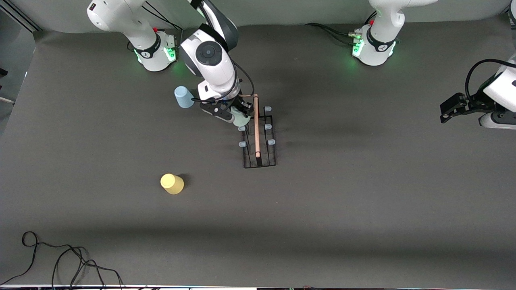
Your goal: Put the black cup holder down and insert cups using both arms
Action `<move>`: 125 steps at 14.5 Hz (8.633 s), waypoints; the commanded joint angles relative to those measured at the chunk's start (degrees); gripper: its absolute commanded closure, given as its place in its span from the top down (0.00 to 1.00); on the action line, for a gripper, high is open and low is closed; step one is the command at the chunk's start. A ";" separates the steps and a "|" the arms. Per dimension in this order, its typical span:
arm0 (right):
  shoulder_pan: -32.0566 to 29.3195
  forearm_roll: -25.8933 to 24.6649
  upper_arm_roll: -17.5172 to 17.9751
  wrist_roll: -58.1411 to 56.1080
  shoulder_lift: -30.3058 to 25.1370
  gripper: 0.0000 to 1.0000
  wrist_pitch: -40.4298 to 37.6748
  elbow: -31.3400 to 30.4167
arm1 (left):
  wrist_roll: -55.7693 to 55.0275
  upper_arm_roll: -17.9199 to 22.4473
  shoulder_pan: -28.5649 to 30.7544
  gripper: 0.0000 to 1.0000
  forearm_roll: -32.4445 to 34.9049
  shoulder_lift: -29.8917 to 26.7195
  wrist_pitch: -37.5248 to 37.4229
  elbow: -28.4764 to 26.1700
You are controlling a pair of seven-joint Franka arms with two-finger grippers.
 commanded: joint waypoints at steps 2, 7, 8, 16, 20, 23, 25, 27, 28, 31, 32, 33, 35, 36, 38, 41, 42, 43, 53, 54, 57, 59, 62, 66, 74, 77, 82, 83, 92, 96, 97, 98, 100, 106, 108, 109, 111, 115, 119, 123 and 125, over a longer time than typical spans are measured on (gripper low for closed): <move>1.29 0.13 -0.68 1.41 2.62 0.81 1.89 1.15 | -1.00 0.02 -0.17 1.00 0.83 -0.38 -0.08 -0.29; 1.47 -0.66 -0.85 1.15 0.87 0.82 1.11 2.20 | -1.09 0.02 -0.26 1.00 0.83 -0.46 -0.34 -0.29; 1.38 -0.66 -1.03 0.98 -0.27 0.82 0.32 2.38 | -1.09 0.02 -0.26 1.00 0.83 -0.46 -0.34 -0.29; 0.68 -0.66 -11.38 -12.17 -6.69 0.87 -19.53 10.54 | -1.01 0.02 -0.26 1.00 0.83 -0.29 0.36 -0.20; 0.59 -0.66 -22.80 -30.26 -4.16 0.93 -19.29 10.73 | -1.09 0.02 -0.26 1.00 0.83 -0.20 0.54 -0.20; 0.24 0.13 -29.14 -39.43 0.50 1.00 -14.21 10.56 | -1.09 0.02 -0.35 1.00 0.92 -0.20 0.36 -0.29; -3.17 0.31 -29.68 -45.14 4.27 1.00 -9.91 10.47 | -1.18 0.02 -0.35 1.00 0.92 -0.29 0.19 -0.20; -5.64 3.45 -29.51 -48.23 8.05 1.00 -5.51 10.47 | -1.18 0.02 -0.35 1.00 0.92 -0.29 0.10 -0.20; -5.82 6.17 -29.59 -50.85 10.25 1.00 -3.49 10.47 | -1.18 0.02 -0.35 1.00 0.84 -0.29 0.18 -0.02; -6.18 11.99 -29.60 -55.18 14.12 1.00 0.04 10.55 | -1.09 0.02 -0.26 1.00 0.92 -0.29 0.19 -0.20; -6.18 12.26 -29.60 -55.62 15.27 1.00 1.44 10.55 | -1.09 0.02 -0.17 1.00 0.92 -0.29 0.10 -0.20; -6.18 12.26 -29.60 -55.63 16.15 1.00 2.76 10.64 | -1.09 0.02 -0.26 1.00 0.92 -0.38 0.01 -0.20; -6.70 12.61 -29.42 -55.80 17.29 1.00 4.35 10.82 | -1.09 0.02 -0.35 1.00 0.92 -0.46 0.10 -0.20; -7.23 12.61 -29.07 -56.15 18.00 1.00 5.14 10.99 | -1.09 0.02 -0.35 1.00 0.92 -0.55 0.10 -0.11; -7.32 15.32 -28.72 -56.15 19.67 1.00 6.72 11.52 | -1.09 0.02 -0.35 1.00 0.92 -0.55 0.18 -0.02; -7.23 17.27 -28.28 -56.15 22.30 1.00 6.99 14.06 | -1.09 -0.07 -0.44 1.00 0.92 -0.55 0.01 -0.02; -7.23 17.27 -28.19 -56.15 23.18 1.00 6.99 14.77 | -1.09 -0.07 -0.44 1.00 0.92 -0.55 0.10 -0.11; -7.23 17.27 -28.19 -56.15 23.97 1.00 6.99 15.12 | -1.18 -0.07 -0.35 1.00 0.92 -0.55 0.10 -0.11; -6.44 18.33 -25.82 -58.95 24.69 0.22 4.55 12.58 | -1.18 -0.07 -0.52 1.00 0.92 -0.29 0.36 -0.20; -6.44 18.33 -25.90 -60.10 23.38 0.05 2.88 12.31 | -1.18 -0.07 -0.44 1.00 0.92 -0.29 0.45 -0.20; -6.36 18.41 -26.43 -58.98 18.02 0.00 -0.64 12.40 | -1.18 -0.07 -0.44 1.00 0.92 -0.29 0.45 -0.20; -6.09 18.24 -26.34 -53.90 13.98 0.00 -4.32 12.75 | -1.18 -0.07 -0.44 1.00 0.92 -0.29 0.45 -0.20; -0.57 17.36 -26.52 -43.28 9.32 0.00 -8.21 12.75 | -1.18 -0.16 -0.52 1.00 0.92 -0.29 0.27 -0.11; 6.21 14.39 -26.43 -25.87 9.30 0.00 -8.13 16.43 | -1.18 -0.07 -0.61 1.00 0.92 -0.29 0.36 -0.20; 14.03 12.26 -26.43 -10.46 12.72 0.00 -7.69 20.92 | -1.18 -0.15 -0.61 1.00 0.92 -0.29 0.45 -0.11; 14.48 11.56 -26.34 -9.14 16.24 0.00 -7.60 22.68 | -1.18 -0.07 -0.61 1.00 0.92 -0.29 0.54 -0.11; 14.74 11.56 -26.17 -8.96 18.09 0.64 -7.51 22.68 | -1.18 -0.07 -0.61 1.00 0.92 -0.29 0.54 -0.11; 14.57 11.56 -26.08 -9.04 18.09 0.79 -7.51 22.68 | -1.18 -0.07 -0.61 1.00 0.92 -0.29 0.54 -0.11; 12.72 11.03 -36.86 -25.35 14.40 1.00 -29.77 33.38 | -1.18 -0.15 -0.61 1.00 0.92 -0.29 0.10 -0.20; 12.72 11.03 -49.08 -43.28 7.83 1.00 -47.03 36.48 | -2.76 -0.59 -0.79 1.00 1.01 -0.29 0.27 -0.11; 12.72 11.03 -52.07 -47.76 6.15 1.00 -49.84 36.39 | -2.76 -0.59 -0.79 1.00 1.01 -0.29 0.19 -0.11; 12.81 10.95 -55.31 -51.98 5.35 1.00 -52.22 36.65 | -2.76 -0.59 -0.79 1.00 1.01 -0.38 0.10 -0.11; 13.42 10.68 -61.99 -59.98 3.68 1.00 -56.44 36.74 | -2.85 -0.68 -0.88 1.00 1.01 -0.29 0.18 0.07; 13.69 3.21 -70.03 -69.43 2.45 1.00 -58.49 37.10 | -3.64 -1.03 -0.88 1.00 1.10 -0.29 0.36 0.07; 13.51 3.21 -70.11 -69.51 2.45 1.00 -57.61 37.01 | -3.64 -1.03 -0.79 1.00 1.36 -0.29 0.36 -0.02; 13.68 3.21 -70.03 -69.43 2.53 1.00 -57.61 37.01 | -3.64 -1.03 -0.88 1.00 1.36 -0.29 0.36 -0.02; 13.69 3.21 -70.03 -69.43 2.53 1.00 -57.52 37.01 | -3.64 -1.03 -0.88 1.00 1.36 -0.29 0.36 -0.11; 13.69 3.21 -69.76 -69.43 2.62 1.00 -57.52 37.01 | -3.73 -1.03 -0.96 1.00 1.36 -0.20 0.53 -0.11; 13.77 3.21 -69.32 -69.43 2.62 1.00 -57.52 36.92 | -3.73 -1.03 -0.88 1.00 1.36 -0.20 0.54 -0.11; 9.23 3.12 -63.99 -69.16 2.36 1.00 -57.61 37.18 | -3.73 -1.03 -0.96 1.00 1.36 -0.20 0.62 -0.11; 4.31 2.51 -58.54 -68.72 1.48 1.00 -57.61 37.45 | -3.73 -1.03 -0.96 1.00 1.36 -0.20 0.62 -0.11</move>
